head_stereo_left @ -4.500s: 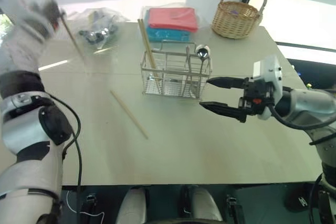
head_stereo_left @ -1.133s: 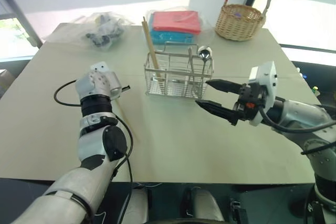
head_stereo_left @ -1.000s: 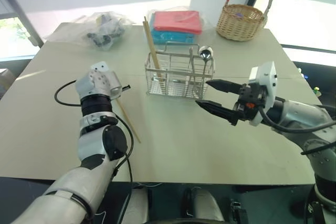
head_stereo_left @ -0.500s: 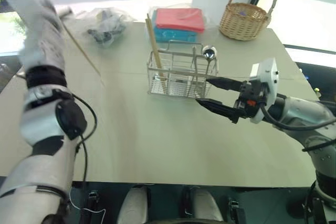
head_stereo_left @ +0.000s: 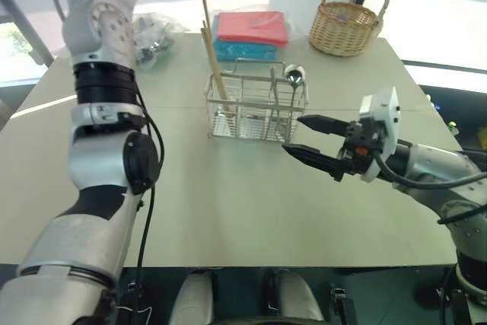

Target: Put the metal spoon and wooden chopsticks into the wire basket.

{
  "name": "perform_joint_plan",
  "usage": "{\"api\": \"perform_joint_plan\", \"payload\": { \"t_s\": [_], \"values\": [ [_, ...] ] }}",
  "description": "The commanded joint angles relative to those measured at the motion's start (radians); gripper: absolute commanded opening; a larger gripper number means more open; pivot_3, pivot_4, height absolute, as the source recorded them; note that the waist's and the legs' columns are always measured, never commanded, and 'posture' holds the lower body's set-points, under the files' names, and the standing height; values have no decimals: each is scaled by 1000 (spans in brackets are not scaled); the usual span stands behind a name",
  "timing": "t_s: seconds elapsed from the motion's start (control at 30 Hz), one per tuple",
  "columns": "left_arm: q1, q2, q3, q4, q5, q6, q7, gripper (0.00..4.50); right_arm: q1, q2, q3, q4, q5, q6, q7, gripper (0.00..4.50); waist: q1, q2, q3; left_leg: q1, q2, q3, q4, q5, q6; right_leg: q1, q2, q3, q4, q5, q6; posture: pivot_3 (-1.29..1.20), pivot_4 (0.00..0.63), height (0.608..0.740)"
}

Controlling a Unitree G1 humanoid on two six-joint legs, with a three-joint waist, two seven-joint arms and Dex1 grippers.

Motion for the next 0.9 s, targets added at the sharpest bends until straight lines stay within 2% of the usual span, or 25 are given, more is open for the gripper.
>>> {"api": "perform_joint_plan", "payload": {
  "t_s": [0.03, 0.43, 0.53, 0.57, 0.63, 0.77, 0.9],
  "values": [
    [47, -34, -42, -80, -3, 15, -2, 22, 6, -11, -46, -44, 20, -6, -15, 3492, 3, 0, 0, 0, 0, 0, 0, 0, 0, 0, 0, 0, 0, 0, 0, 0, 150, 703],
    [238, -114, -137, -108, 61, 26, 57, 22, 33, -11, -61, -59, 19, -15, -48, 3492, 5, 0, 0, 0, 0, -1, 1, 0, 0, 1, 0, 0, -1, 0, 0, 0, 150, 703],
    [270, -128, -141, -129, 59, 38, 71, 1102, 29, -9, -55, -53, 12, -20, -50, 3492, 5, 0, 0, 0, 0, -1, 1, 0, 0, 1, 0, 0, -1, 0, 0, 0, 150, 703],
    [278, -129, -139, -148, 53, 52, 78, 1766, 27, -10, -52, -50, 6, -23, -48, 3492, 5, 0, 0, 0, 0, -1, 1, 0, 0, 1, 0, 0, -1, 0, 0, 0, 150, 703],
    [287, -122, -132, -187, 38, 85, 90, 2487, 23, -13, -50, -43, -2, -28, -41, 3492, 4, 0, 0, -1, 0, -1, 1, 0, 0, 0, 0, 0, -1, 0, 0, 0, 150, 703],
    [301, -77, -115, -303, -12, 198, 80, 4401, 14, -19, -50, -25, -16, -35, -26, 3492, 3, 0, 0, -1, 0, -1, 1, 0, 0, 1, 0, 0, -1, 0, 0, 0, 150, 703],
    [273, 47, -77, -424, -93, 359, 50, 4401, 3, -22, -44, -4, -35, -46, -7, 3492, 1, 1, 0, 0, 0, -1, 1, 0, 0, 0, 0, 0, -1, 0, 0, 0, 150, 703]
  ]
}}
